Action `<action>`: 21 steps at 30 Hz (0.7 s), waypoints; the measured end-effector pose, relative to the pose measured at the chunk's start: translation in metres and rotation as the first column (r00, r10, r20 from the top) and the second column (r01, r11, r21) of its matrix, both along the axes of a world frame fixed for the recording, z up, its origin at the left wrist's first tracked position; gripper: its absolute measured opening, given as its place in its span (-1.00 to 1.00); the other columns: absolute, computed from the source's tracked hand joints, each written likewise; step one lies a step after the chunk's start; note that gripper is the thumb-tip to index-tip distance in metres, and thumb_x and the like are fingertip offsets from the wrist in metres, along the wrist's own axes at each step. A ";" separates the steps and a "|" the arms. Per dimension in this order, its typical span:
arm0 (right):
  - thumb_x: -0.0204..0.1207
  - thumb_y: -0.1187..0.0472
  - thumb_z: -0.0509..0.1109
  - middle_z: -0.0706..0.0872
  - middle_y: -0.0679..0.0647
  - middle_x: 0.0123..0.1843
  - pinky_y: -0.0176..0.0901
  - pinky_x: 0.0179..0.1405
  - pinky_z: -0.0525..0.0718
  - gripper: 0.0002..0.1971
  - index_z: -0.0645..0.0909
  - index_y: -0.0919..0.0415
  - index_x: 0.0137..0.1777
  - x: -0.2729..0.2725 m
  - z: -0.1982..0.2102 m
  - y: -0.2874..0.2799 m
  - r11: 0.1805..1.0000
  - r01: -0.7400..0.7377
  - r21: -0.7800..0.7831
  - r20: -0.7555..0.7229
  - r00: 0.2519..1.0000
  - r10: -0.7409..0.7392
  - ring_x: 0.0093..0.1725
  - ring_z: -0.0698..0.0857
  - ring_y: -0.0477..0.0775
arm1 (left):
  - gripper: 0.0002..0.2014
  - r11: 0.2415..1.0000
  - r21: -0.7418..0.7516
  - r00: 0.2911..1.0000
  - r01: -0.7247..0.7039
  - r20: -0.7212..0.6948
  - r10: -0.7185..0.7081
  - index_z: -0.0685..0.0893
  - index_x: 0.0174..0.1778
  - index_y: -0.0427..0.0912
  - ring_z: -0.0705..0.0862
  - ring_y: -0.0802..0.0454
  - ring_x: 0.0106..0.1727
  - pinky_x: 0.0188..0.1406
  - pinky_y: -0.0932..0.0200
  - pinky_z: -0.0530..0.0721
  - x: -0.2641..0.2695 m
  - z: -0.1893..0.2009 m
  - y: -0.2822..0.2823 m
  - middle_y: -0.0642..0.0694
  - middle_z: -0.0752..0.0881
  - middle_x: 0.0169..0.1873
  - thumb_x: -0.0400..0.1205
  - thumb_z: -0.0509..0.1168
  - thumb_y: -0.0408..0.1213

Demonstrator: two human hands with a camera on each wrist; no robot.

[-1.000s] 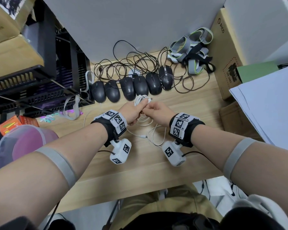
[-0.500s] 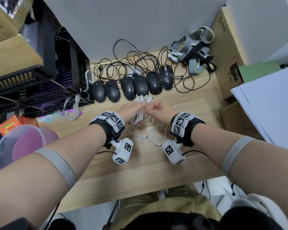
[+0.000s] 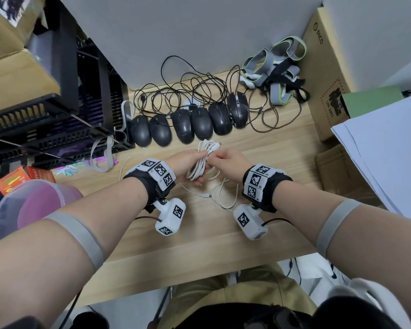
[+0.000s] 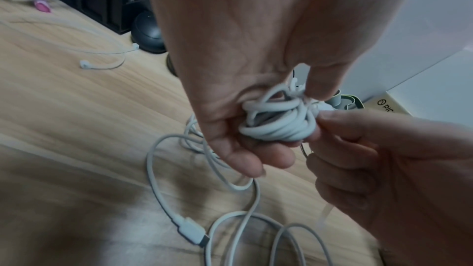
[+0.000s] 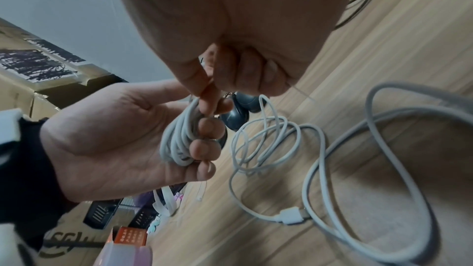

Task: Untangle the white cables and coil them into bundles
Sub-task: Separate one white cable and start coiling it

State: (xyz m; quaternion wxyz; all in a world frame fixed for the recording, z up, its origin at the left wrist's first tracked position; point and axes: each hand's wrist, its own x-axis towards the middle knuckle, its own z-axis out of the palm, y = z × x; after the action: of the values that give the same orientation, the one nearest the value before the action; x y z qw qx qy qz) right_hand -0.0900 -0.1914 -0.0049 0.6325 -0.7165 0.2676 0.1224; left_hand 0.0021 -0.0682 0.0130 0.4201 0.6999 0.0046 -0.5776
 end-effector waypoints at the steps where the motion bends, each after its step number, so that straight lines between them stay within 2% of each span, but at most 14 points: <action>1: 0.51 0.28 0.39 0.69 0.08 -0.24 -0.50 -0.28 0.50 -0.85 0.76 0.32 -0.20 -0.001 0.000 -0.001 1.000 0.005 -0.011 0.005 1.000 -0.005 -0.25 0.58 -0.12 | -0.58 1.000 0.010 0.999 -0.014 -0.029 0.015 0.61 -0.17 -0.24 0.59 -0.04 -0.50 -0.49 0.19 0.62 0.000 0.000 0.000 -0.08 0.65 -0.47 0.84 0.02 -0.08; 3: 0.49 0.26 0.41 0.67 0.08 -0.30 -0.55 -0.43 0.45 -0.81 0.77 0.40 -0.18 -0.002 -0.002 -0.003 0.999 0.020 -0.034 0.008 1.000 -0.020 -0.34 0.53 -0.14 | -0.56 0.999 0.011 0.995 -0.052 -0.084 0.052 0.63 -0.13 -0.30 0.58 -0.09 -0.45 -0.47 0.17 0.62 0.001 0.000 -0.001 -0.12 0.67 -0.45 0.81 -0.01 -0.09; 5: 0.47 0.25 0.43 0.65 0.09 -0.36 -0.49 -0.46 0.46 -0.81 0.77 0.41 -0.20 -0.003 -0.004 -0.004 0.998 0.039 -0.047 -0.001 0.999 -0.039 -0.42 0.51 -0.16 | -0.57 0.997 -0.001 0.991 -0.076 -0.110 0.075 0.62 -0.03 -0.37 0.59 -0.13 -0.41 -0.44 0.14 0.64 0.001 -0.001 -0.002 -0.19 0.66 -0.38 0.78 -0.05 -0.13; 8: 0.44 0.22 0.45 0.65 0.01 -0.45 -0.30 -0.37 0.49 -0.82 0.78 0.33 -0.28 -0.006 -0.008 -0.005 0.997 0.056 -0.051 -0.042 0.997 -0.058 -0.46 0.51 -0.14 | -0.63 0.994 0.002 0.986 -0.106 -0.130 0.105 0.58 0.11 -0.42 0.63 -0.13 -0.40 -0.42 0.12 0.68 -0.002 -0.002 -0.003 -0.24 0.68 -0.31 0.77 -0.06 -0.25; 10: 0.45 0.20 0.46 0.63 -0.13 -0.55 -0.37 -0.46 0.45 -0.83 0.76 0.23 -0.33 -0.011 -0.008 -0.007 0.997 0.065 -0.051 -0.074 0.995 -0.068 -0.53 0.50 -0.21 | -0.70 0.995 0.002 0.989 -0.102 -0.106 0.101 0.59 0.12 -0.41 0.70 -0.10 -0.42 -0.37 0.10 0.68 -0.004 -0.001 -0.004 -0.24 0.73 -0.30 0.75 -0.03 -0.35; 11: 0.47 0.18 0.46 0.66 -0.14 -0.52 -0.40 -0.46 0.46 -0.83 0.76 0.20 -0.32 -0.014 -0.008 -0.008 0.996 0.077 -0.049 -0.083 0.993 -0.081 -0.50 0.53 -0.23 | -0.72 0.995 0.004 0.992 -0.102 -0.080 0.102 0.59 0.13 -0.40 0.73 -0.10 -0.41 -0.35 0.09 0.69 -0.005 -0.002 -0.006 -0.26 0.74 -0.26 0.73 0.00 -0.40; 13: 0.50 0.15 0.46 0.79 0.06 -0.29 -0.35 -0.34 0.53 -0.83 0.79 0.26 -0.18 -0.021 -0.008 -0.011 0.994 0.110 -0.028 -0.094 0.989 -0.112 -0.31 0.63 -0.14 | -0.77 0.997 0.005 0.997 -0.076 -0.033 0.076 0.62 0.13 -0.39 0.73 -0.11 -0.33 -0.33 0.10 0.71 -0.006 -0.002 -0.012 -0.32 0.73 -0.16 0.71 0.07 -0.45; 15: 0.52 0.12 0.45 0.83 0.16 -0.11 -0.32 -0.27 0.57 -0.80 0.79 0.26 -0.06 -0.028 -0.010 -0.016 0.988 0.145 -0.048 -0.105 0.983 -0.150 -0.21 0.67 -0.08 | -0.81 0.999 0.046 1.000 0.017 0.006 -0.017 0.65 0.14 -0.36 0.71 -0.11 -0.23 -0.26 0.15 0.72 -0.003 -0.002 -0.018 -0.34 0.73 -0.08 0.73 0.18 -0.37; 16: 0.54 0.10 0.42 0.82 0.12 -0.10 -0.31 -0.24 0.59 -0.80 0.78 0.22 -0.04 -0.033 -0.010 -0.020 0.982 0.154 -0.110 -0.112 0.980 -0.167 -0.19 0.69 -0.08 | -0.78 0.994 0.080 0.997 0.069 0.016 -0.070 0.66 0.18 -0.36 0.73 -0.11 -0.20 -0.19 0.15 0.76 -0.001 -0.003 -0.023 -0.33 0.75 -0.05 0.74 0.23 -0.30; 18: 0.57 0.05 0.31 0.80 0.06 -0.13 -0.18 -0.12 0.68 -0.77 0.77 0.12 -0.07 -0.042 -0.009 -0.033 0.935 0.103 -0.339 -0.164 0.972 -0.166 -0.16 0.73 0.02 | -0.69 0.982 0.144 0.991 0.125 0.033 -0.131 0.62 0.31 -0.39 0.78 -0.15 -0.15 -0.09 0.04 0.81 0.003 -0.004 -0.032 -0.32 0.78 -0.01 0.74 0.26 -0.25; 21: 0.60 0.09 0.14 0.73 0.10 -0.17 0.00 0.07 0.66 -0.73 0.68 0.10 -0.11 -0.055 -0.007 -0.057 0.767 -0.097 -0.635 -0.358 0.916 -0.181 -0.16 0.67 0.22 | -0.65 0.961 0.209 0.977 0.181 0.072 -0.200 0.61 0.32 -0.50 0.80 -0.16 -0.13 0.09 -0.06 0.78 0.009 -0.005 -0.043 -0.28 0.80 -0.03 0.74 0.22 -0.28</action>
State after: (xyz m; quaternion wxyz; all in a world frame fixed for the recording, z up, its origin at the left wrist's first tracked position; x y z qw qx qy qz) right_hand -0.1447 -0.2489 -0.0114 0.2845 -0.8419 0.4325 0.1527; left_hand 0.0107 -0.1109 0.0084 0.2895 0.7619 -0.0238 -0.5788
